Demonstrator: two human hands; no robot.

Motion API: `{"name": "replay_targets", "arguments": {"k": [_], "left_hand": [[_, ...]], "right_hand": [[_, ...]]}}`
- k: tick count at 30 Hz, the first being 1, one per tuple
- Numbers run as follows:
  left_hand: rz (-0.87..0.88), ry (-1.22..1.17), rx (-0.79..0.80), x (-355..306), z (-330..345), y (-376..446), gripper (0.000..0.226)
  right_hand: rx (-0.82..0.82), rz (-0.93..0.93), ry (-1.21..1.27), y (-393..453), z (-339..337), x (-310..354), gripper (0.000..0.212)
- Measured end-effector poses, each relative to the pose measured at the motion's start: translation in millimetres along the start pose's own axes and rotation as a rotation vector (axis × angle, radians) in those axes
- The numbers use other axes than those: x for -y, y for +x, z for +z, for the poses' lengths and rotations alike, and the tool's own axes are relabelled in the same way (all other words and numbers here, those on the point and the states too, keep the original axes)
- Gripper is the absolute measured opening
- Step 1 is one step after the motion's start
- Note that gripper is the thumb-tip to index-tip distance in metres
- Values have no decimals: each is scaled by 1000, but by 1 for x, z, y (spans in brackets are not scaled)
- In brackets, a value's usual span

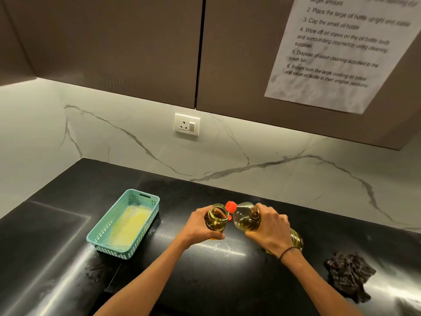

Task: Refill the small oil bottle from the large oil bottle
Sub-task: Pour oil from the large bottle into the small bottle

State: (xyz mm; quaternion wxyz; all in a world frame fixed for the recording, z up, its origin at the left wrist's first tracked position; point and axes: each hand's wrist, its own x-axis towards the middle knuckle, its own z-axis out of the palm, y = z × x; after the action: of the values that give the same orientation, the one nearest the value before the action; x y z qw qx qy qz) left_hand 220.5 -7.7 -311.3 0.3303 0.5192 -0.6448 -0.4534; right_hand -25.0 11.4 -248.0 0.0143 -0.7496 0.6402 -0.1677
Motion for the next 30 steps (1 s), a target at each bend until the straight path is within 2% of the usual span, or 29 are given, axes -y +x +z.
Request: {"name": "replay_targets", "arguments": {"k": [10,30], "left_hand": [[14,-8,26,-5,17,13,64],[18,-12,19,-5,29,22,68]], "right_hand": [[6,-71,-285,5,-31,-8,59],[4,-73,-543,13,-45,-7,48]]}}
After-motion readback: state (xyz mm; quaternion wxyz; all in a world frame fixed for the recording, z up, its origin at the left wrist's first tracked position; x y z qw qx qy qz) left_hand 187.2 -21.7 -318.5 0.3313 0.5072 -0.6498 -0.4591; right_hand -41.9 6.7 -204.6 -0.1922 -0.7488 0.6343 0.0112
